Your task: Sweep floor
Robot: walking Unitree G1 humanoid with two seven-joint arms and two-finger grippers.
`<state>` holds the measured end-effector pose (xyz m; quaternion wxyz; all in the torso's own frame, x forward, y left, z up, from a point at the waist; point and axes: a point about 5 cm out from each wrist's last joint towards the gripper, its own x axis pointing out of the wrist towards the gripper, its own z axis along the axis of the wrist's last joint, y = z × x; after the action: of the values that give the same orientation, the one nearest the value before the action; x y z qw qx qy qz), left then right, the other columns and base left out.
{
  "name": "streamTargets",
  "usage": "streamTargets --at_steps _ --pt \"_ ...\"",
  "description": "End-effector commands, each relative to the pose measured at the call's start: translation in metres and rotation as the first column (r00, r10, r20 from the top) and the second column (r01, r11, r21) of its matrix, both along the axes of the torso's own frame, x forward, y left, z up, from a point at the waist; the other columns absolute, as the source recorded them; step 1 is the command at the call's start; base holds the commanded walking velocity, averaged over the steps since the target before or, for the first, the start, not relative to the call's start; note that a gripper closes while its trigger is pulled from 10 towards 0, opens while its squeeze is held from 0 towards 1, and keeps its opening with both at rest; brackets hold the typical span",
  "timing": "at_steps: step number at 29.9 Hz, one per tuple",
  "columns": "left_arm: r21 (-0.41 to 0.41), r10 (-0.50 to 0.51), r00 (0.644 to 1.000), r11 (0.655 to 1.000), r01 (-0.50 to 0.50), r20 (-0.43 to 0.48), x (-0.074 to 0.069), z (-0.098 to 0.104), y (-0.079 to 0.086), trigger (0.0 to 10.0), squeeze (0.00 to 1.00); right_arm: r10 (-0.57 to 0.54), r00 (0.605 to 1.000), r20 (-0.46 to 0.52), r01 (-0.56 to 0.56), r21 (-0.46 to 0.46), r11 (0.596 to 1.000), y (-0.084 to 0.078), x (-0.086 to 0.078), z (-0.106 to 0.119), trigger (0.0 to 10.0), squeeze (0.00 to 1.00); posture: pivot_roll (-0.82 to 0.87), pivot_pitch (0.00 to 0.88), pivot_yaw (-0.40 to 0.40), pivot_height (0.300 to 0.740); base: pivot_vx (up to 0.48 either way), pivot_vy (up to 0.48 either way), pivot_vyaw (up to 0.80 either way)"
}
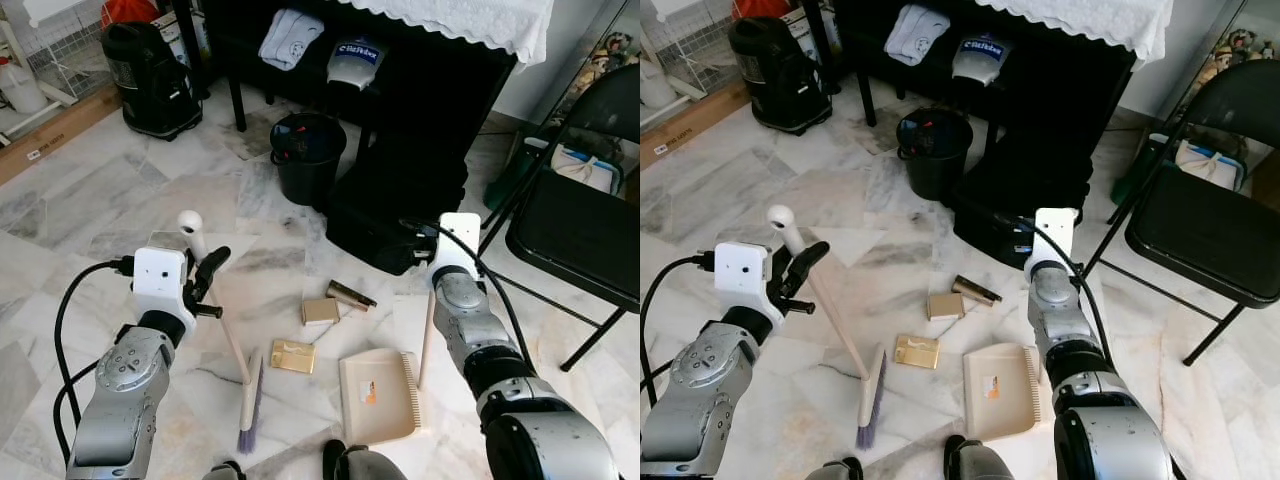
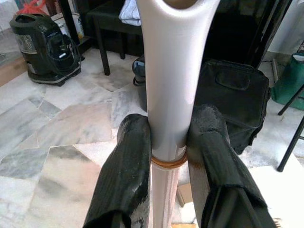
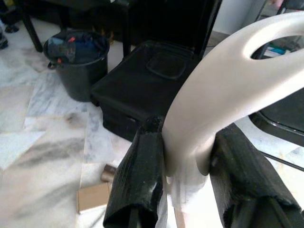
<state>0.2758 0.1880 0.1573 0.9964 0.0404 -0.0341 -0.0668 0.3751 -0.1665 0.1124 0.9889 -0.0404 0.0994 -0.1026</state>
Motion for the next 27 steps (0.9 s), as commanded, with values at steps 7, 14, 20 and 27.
streamTargets --at_steps 7,14,20,27 --pt "-0.010 -0.009 0.999 1.000 0.010 0.039 0.000 0.008 0.000 10.0 0.00 -0.043 0.992 0.120 0.036 0.062 0.997 0.001 0.000 0.013 10.0 0.00 -0.02 0.259 -0.044 0.740 0.000 0.000 0.00" --pt "-0.007 -0.001 0.999 1.000 0.001 0.054 0.000 0.011 0.002 10.0 0.00 -0.012 0.983 0.181 0.003 0.052 0.999 0.008 0.001 0.021 10.0 0.00 -0.02 0.256 -0.044 0.740 0.000 0.000 0.00" --pt "-0.002 0.009 0.998 1.000 -0.009 0.057 0.002 0.012 0.005 10.0 0.00 0.002 0.987 0.159 -0.010 0.050 0.999 0.012 -0.001 0.013 10.0 0.00 -0.02 0.258 -0.046 0.740 0.000 0.000 0.00" --pt "0.022 0.091 0.991 0.995 -0.094 0.103 0.006 0.016 0.014 10.0 0.00 0.028 0.993 0.113 -0.031 0.027 0.999 0.012 -0.005 0.000 10.0 0.00 -0.02 0.265 -0.044 0.740 0.000 0.000 0.00"
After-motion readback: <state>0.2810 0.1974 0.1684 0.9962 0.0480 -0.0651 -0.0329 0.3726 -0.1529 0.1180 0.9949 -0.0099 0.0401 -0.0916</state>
